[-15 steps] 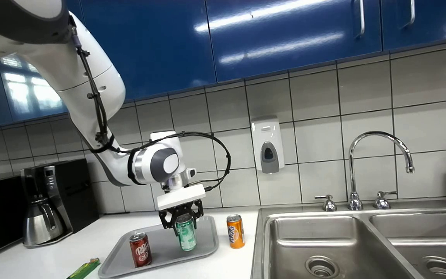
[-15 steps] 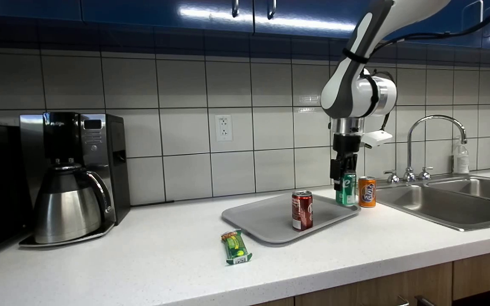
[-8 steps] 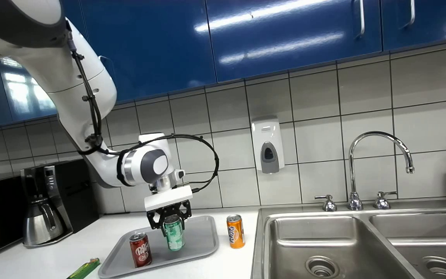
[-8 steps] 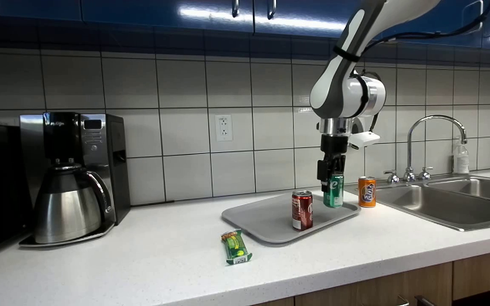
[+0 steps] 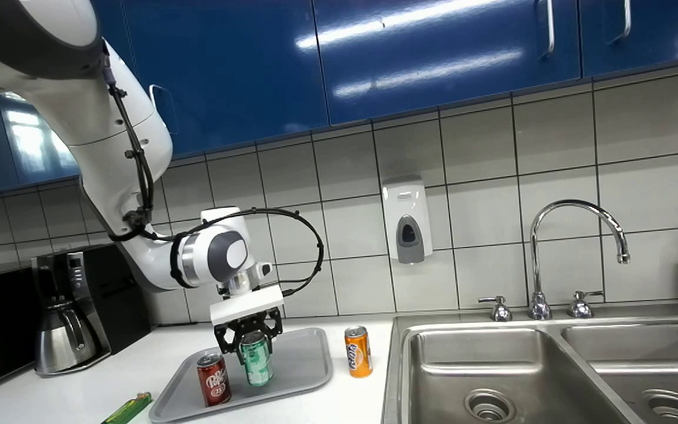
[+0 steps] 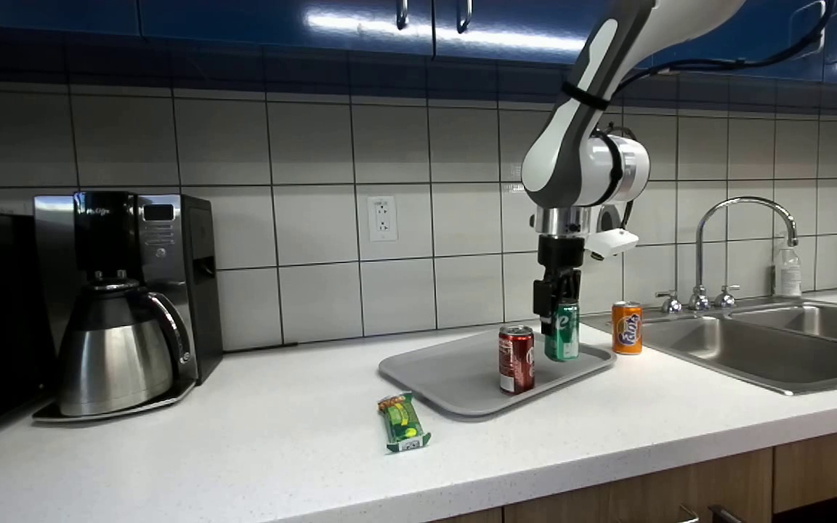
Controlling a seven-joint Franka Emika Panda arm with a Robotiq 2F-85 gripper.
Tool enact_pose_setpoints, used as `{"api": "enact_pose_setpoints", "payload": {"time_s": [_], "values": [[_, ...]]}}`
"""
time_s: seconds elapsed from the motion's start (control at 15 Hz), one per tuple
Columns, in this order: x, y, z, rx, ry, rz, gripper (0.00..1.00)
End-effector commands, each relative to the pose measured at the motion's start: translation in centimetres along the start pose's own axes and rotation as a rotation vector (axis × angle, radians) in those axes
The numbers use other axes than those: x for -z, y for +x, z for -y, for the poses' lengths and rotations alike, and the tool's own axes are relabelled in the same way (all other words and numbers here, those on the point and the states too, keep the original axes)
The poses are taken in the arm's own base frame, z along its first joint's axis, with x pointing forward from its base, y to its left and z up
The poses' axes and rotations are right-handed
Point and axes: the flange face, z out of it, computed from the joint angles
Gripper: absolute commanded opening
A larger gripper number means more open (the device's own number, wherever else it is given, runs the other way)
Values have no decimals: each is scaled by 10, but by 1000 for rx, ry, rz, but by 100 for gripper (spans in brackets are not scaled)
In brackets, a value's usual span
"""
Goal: Put the cans on the tray
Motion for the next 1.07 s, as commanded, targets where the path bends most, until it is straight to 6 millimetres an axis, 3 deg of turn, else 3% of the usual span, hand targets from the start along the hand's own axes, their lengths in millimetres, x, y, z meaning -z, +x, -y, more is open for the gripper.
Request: {"api": "enact_pose_setpoints", "payload": {"time_s": [0.0, 1.0], "values": [[-1, 6, 4, -2, -29, 6, 41], [-21, 21, 3, -38, -66, 4, 41]]}}
